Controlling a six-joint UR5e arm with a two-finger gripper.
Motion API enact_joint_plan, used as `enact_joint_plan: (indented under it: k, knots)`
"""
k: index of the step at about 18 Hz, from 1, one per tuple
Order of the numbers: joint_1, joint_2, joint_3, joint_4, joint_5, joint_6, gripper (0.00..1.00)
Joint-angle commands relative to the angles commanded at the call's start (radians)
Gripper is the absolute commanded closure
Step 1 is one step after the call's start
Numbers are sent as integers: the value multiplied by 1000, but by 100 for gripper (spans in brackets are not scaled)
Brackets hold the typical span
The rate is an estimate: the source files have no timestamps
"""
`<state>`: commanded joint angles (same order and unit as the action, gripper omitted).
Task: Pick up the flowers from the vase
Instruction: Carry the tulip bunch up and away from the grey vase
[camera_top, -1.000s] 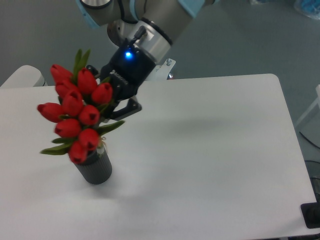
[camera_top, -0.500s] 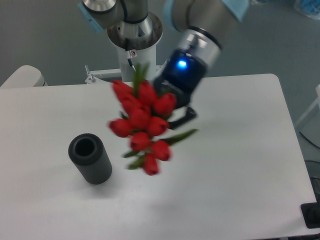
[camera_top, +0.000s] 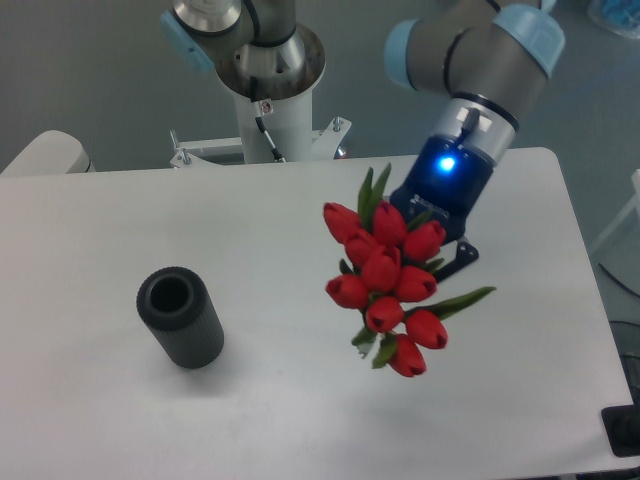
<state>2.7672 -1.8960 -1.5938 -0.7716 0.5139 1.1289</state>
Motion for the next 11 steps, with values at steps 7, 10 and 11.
enact_joint_plan:
  k: [7, 10, 11]
  knots:
    - [23, -6, -3, -2, 2, 2, 66]
    - [28, -5, -11, -2, 2, 2, 66]
    - [28, -5, -5, -2, 2, 2, 66]
